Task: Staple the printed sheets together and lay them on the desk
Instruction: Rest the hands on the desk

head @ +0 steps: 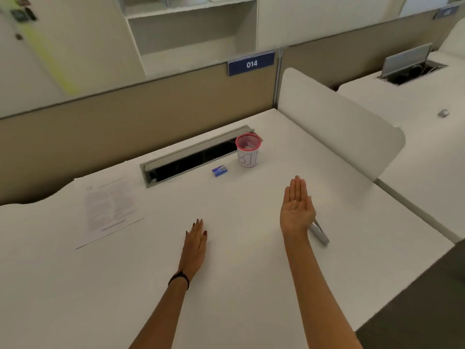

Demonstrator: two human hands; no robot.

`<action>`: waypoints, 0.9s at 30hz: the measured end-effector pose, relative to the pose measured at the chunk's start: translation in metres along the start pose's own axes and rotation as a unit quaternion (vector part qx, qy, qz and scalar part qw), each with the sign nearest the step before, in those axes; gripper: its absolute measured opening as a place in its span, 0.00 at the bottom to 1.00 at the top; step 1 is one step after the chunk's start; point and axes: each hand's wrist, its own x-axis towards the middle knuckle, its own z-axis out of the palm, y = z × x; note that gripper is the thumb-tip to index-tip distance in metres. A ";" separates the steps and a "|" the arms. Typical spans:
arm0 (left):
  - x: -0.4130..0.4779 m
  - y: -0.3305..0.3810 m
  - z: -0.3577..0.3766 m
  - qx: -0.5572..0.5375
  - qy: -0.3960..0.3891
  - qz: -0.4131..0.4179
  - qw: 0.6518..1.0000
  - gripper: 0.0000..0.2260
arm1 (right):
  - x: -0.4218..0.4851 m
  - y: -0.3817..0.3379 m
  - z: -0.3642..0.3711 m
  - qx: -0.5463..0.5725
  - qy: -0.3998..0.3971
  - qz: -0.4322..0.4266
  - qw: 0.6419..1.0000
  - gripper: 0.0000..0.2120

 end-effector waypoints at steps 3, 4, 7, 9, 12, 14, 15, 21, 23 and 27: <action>0.020 -0.005 -0.013 0.007 0.003 -0.025 1.000 0.21 | 0.039 0.025 0.032 -0.023 0.003 0.021 1.000 0.22; 0.027 -0.006 -0.017 0.004 0.008 -0.035 0.999 0.21 | 0.054 0.034 0.041 -0.032 0.000 0.028 0.999 0.22; 0.047 -0.008 -0.023 -0.020 0.005 -0.065 0.998 0.22 | 0.097 0.054 0.067 -0.049 -0.008 0.041 0.998 0.20; 0.061 -0.008 -0.028 -0.060 0.001 -0.089 0.994 0.22 | 0.128 0.065 0.083 -0.063 -0.015 0.048 0.997 0.16; 0.079 0.001 -0.041 -0.115 -0.023 -0.104 0.988 0.22 | 0.170 0.083 0.105 -0.125 0.008 0.057 0.991 0.11; 0.088 0.006 -0.048 -0.135 -0.043 -0.108 0.984 0.21 | 0.192 0.100 0.117 -0.198 0.030 0.062 0.978 0.13; 0.092 0.007 -0.051 -0.141 -0.051 -0.108 0.983 0.21 | 0.201 0.108 0.120 -0.247 0.032 0.061 0.966 0.14; 0.112 -0.001 -0.062 -0.147 -0.064 -0.118 0.980 0.20 | 0.240 0.145 0.112 -0.599 -0.012 0.023 0.800 0.10; 0.115 -0.002 -0.064 -0.142 -0.066 -0.127 0.979 0.20 | 0.239 0.149 0.108 -0.660 -0.016 0.018 0.751 0.07; 0.118 -0.003 -0.070 -0.108 -0.069 -0.128 0.983 0.19 | 0.229 0.155 0.100 -0.761 -0.068 -0.076 0.640 0.12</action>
